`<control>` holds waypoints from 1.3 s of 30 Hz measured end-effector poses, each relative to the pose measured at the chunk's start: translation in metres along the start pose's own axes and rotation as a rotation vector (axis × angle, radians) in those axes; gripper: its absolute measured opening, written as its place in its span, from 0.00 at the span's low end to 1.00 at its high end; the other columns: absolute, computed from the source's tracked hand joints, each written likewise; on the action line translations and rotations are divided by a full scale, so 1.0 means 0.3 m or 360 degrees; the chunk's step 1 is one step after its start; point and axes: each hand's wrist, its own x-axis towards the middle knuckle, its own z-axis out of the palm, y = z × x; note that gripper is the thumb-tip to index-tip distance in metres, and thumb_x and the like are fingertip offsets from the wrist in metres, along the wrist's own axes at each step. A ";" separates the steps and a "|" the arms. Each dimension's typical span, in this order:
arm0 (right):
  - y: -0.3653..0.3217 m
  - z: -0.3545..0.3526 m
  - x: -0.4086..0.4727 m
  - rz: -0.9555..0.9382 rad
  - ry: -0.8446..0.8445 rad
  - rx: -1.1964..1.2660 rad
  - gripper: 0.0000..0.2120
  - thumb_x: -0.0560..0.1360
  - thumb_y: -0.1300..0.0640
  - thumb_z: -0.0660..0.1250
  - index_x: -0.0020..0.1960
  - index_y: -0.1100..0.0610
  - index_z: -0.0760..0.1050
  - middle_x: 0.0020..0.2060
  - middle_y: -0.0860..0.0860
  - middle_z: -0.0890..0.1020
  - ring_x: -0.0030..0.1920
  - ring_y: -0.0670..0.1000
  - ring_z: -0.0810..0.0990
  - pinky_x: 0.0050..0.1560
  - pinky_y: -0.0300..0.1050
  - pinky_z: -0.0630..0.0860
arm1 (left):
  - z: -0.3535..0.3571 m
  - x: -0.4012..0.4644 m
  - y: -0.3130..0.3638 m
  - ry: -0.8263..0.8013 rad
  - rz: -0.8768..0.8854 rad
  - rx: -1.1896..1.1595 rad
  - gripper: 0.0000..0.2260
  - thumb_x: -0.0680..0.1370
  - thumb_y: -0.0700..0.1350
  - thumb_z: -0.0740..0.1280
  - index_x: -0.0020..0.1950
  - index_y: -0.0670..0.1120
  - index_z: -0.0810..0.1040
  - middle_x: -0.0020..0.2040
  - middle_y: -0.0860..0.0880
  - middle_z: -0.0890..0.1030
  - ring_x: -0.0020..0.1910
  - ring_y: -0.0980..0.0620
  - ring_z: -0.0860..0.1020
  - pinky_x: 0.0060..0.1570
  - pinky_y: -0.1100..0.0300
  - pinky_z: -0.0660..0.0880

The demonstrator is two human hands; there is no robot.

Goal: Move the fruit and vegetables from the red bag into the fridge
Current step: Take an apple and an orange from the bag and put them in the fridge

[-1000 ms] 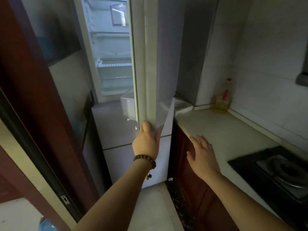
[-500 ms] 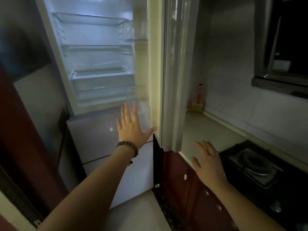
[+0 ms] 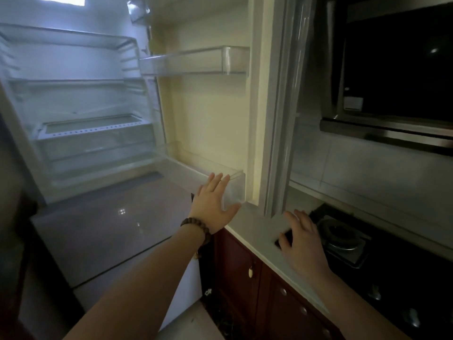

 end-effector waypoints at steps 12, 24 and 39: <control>0.080 -0.047 0.054 0.0275 0.0030 -0.0124 0.27 0.77 0.53 0.61 0.74 0.52 0.57 0.74 0.55 0.59 0.75 0.55 0.51 0.74 0.57 0.53 | 0.095 0.216 0.123 -0.0439 0.0064 0.0110 0.39 0.74 0.65 0.59 0.77 0.52 0.42 0.78 0.54 0.43 0.76 0.53 0.41 0.74 0.47 0.47; 0.136 -0.075 0.066 0.0416 0.0056 -0.0210 0.26 0.78 0.52 0.60 0.74 0.52 0.57 0.75 0.53 0.57 0.76 0.53 0.48 0.75 0.55 0.51 | 0.175 0.349 0.192 -0.0511 0.0054 0.0158 0.38 0.75 0.65 0.55 0.77 0.50 0.41 0.78 0.52 0.43 0.76 0.52 0.40 0.74 0.45 0.44; 0.165 -0.139 -0.016 0.0554 0.0232 -0.0325 0.26 0.77 0.53 0.61 0.74 0.53 0.59 0.73 0.54 0.61 0.76 0.54 0.50 0.74 0.55 0.53 | 0.212 0.232 0.312 -0.0239 0.0469 0.0087 0.35 0.77 0.62 0.52 0.76 0.51 0.38 0.77 0.49 0.39 0.76 0.48 0.38 0.73 0.43 0.39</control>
